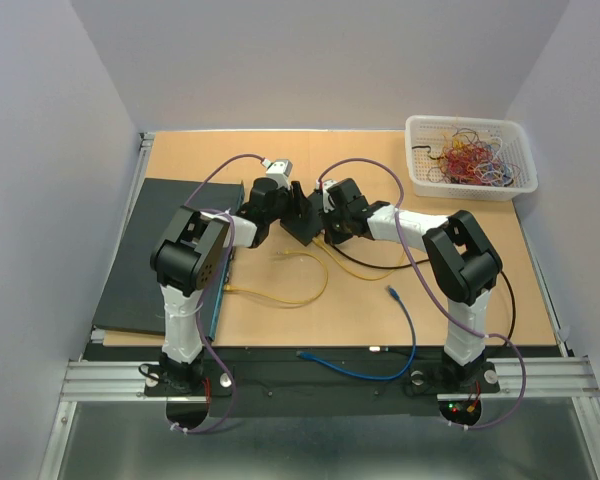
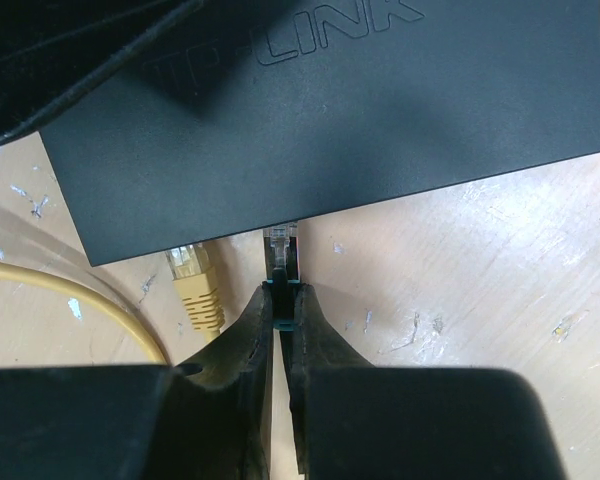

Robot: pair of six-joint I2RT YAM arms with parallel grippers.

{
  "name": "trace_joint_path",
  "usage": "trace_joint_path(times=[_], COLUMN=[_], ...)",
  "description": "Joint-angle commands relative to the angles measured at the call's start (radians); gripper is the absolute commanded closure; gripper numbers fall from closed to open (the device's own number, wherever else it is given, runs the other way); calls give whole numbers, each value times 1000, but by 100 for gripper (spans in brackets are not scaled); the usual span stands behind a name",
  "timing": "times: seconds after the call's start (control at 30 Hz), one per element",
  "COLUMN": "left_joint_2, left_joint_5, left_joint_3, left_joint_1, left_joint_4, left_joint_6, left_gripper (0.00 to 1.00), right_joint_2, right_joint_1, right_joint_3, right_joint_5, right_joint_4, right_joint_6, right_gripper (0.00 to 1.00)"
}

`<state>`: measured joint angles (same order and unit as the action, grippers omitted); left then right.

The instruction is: Insert the plug into the switch port

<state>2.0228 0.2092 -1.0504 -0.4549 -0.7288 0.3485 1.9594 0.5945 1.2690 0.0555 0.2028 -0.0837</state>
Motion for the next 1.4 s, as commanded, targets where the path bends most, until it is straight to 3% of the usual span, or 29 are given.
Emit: trace_joint_path(times=[0.0,0.3,0.57,1.37], left_joint_2=[4,-1,8,33], left_joint_5=[59,52,47,22], left_joint_3=[-39,-36,-17,16], left_joint_1=[-5,-5,-5,-7], left_joint_4=[-41,-41,-55,-63], left_joint_6=[-20,-26,6,21], left_gripper=[43,43,44,46], right_joint_2=[39,30,39,47], right_joint_1=[-13,-39,-35,31], right_joint_3=[33,30,47,98], right_joint_5=[-45,-49,50,35], right_joint_4=[-22,-3,-3,38], right_joint_6=[-19,-19,-25,19], right_gripper=[100,99,100,99])
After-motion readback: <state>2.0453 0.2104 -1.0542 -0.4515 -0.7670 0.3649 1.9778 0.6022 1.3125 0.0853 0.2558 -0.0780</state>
